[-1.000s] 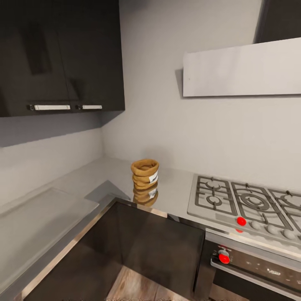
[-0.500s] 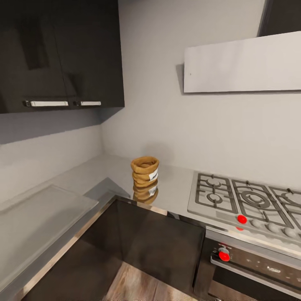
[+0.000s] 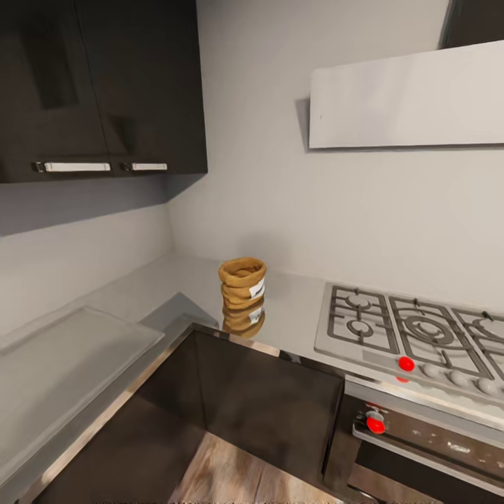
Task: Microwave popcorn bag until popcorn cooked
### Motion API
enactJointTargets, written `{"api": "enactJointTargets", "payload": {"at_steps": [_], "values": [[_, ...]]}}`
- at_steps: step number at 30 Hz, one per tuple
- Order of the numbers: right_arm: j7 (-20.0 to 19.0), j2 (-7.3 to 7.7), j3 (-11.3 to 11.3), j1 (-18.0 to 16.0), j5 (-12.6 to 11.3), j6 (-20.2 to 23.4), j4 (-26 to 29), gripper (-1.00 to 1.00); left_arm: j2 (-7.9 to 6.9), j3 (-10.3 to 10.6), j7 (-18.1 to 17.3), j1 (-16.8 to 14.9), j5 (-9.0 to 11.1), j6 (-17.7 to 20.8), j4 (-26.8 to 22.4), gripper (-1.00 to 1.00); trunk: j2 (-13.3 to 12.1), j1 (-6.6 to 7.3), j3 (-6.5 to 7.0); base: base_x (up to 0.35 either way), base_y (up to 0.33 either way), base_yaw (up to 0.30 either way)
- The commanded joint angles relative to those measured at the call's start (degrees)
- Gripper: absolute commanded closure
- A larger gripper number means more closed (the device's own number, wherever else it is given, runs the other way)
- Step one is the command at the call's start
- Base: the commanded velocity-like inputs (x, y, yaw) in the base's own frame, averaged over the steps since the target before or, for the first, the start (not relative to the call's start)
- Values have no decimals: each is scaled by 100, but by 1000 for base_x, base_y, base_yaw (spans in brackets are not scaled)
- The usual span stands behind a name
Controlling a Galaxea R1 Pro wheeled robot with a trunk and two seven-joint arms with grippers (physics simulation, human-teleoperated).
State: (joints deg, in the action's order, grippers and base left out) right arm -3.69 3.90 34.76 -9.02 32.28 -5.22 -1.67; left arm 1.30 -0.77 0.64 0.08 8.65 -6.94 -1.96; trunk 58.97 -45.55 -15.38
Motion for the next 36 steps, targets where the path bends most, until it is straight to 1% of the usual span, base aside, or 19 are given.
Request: {"api": "enactJointTargets", "payload": {"at_steps": [1, 36], "values": [[-9, 5, 48, -7, 32, -29, -18, -100, 2, -3, 5, 1, 37, -10, -6, -100, 4, 0, -15, 0, 0, 0], [-9, 23, 48, -4, 32, -49, -18, -100, 2, -3, -2, 1, 40, -1, -6, -100, 4, 0, -334, 0, 0, 0]]}}
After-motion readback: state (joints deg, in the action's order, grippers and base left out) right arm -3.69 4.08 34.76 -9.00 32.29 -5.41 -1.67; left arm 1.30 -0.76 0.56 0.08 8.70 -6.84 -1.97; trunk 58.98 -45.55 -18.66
